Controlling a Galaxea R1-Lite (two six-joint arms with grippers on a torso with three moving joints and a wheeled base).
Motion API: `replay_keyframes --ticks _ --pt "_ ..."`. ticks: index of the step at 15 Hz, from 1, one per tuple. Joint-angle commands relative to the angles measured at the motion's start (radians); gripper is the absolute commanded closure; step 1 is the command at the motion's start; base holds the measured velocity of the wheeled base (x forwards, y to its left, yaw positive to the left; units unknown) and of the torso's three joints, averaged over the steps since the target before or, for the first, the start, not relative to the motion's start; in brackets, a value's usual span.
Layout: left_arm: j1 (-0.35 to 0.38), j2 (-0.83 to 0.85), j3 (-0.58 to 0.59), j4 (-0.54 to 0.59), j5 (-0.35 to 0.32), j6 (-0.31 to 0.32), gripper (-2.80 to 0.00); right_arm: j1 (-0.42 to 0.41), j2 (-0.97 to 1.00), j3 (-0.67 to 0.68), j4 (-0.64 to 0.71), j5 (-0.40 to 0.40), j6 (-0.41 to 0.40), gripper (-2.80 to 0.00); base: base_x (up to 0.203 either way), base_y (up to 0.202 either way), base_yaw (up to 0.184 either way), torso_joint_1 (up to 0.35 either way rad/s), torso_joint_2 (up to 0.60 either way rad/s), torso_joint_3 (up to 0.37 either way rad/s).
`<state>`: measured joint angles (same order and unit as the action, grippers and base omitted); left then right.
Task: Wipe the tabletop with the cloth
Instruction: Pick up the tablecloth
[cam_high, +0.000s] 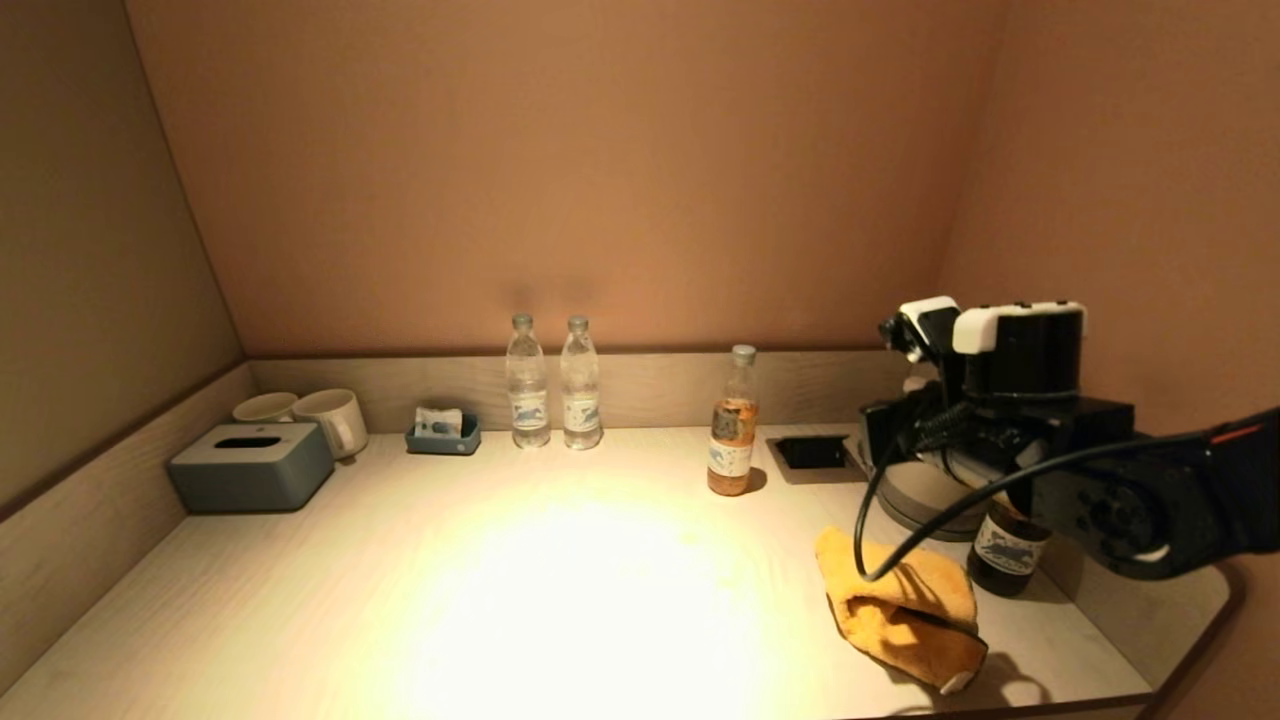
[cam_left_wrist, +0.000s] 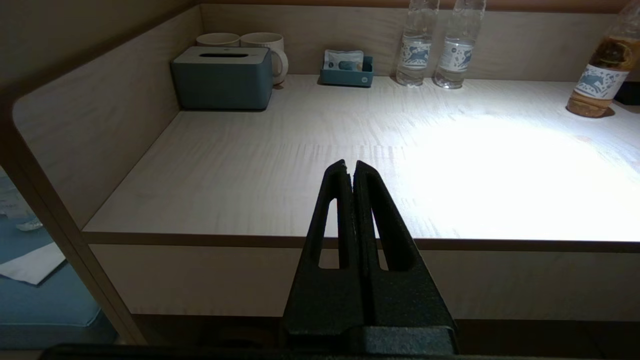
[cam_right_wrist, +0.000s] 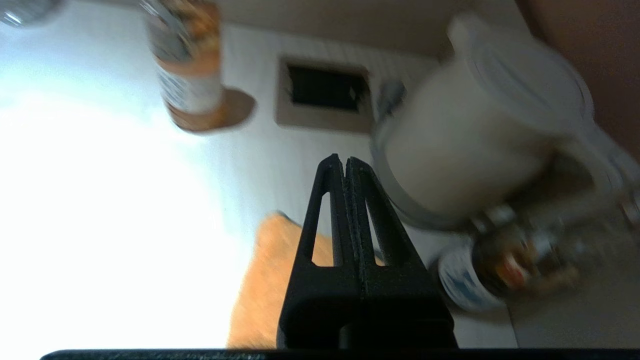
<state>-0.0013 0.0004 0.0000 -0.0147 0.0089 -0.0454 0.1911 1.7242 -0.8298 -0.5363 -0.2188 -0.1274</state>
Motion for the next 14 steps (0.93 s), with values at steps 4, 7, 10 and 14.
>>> replay_keyframes --ticks 4,7,10,14 --pt "0.0 0.0 0.0 -0.001 0.0 -0.001 0.0 -0.092 0.044 0.068 0.059 -0.05 0.025 0.0 0.0 0.0 0.0 0.0 0.0 0.0" --pt "0.0 0.0 0.0 -0.001 0.0 -0.001 0.0 -0.134 0.11 0.071 0.078 -0.049 0.048 0.0 0.0 0.0 0.0 0.0 0.0 0.0" --pt "0.0 0.0 0.0 -0.001 0.0 -0.001 0.0 -0.14 0.154 0.09 0.076 -0.042 0.055 0.0 0.0 0.0 0.0 0.0 0.0 0.0" --pt "0.0 0.0 0.0 -0.001 0.0 -0.001 0.0 -0.139 0.164 0.092 0.075 -0.04 0.057 0.0 0.0 0.0 0.0 0.0 0.0 0.0"
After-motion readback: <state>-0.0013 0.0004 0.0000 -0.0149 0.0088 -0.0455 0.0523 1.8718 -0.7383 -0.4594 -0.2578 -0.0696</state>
